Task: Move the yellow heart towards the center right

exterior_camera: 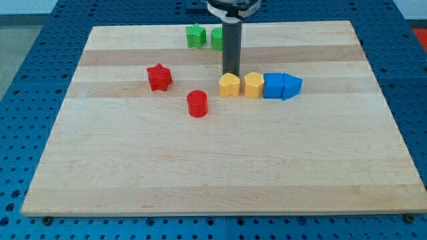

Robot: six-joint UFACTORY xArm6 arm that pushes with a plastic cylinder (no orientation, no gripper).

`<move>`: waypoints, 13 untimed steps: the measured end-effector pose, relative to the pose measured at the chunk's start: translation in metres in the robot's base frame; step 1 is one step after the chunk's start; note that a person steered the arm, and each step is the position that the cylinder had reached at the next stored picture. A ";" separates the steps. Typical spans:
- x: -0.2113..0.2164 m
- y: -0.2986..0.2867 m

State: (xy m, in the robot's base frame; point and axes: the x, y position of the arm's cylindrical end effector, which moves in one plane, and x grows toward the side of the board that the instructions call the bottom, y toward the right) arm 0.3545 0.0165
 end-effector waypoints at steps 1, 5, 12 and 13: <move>0.000 0.000; -0.005 -0.027; 0.041 -0.139; 0.034 -0.147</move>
State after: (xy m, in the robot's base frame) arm 0.3885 -0.1306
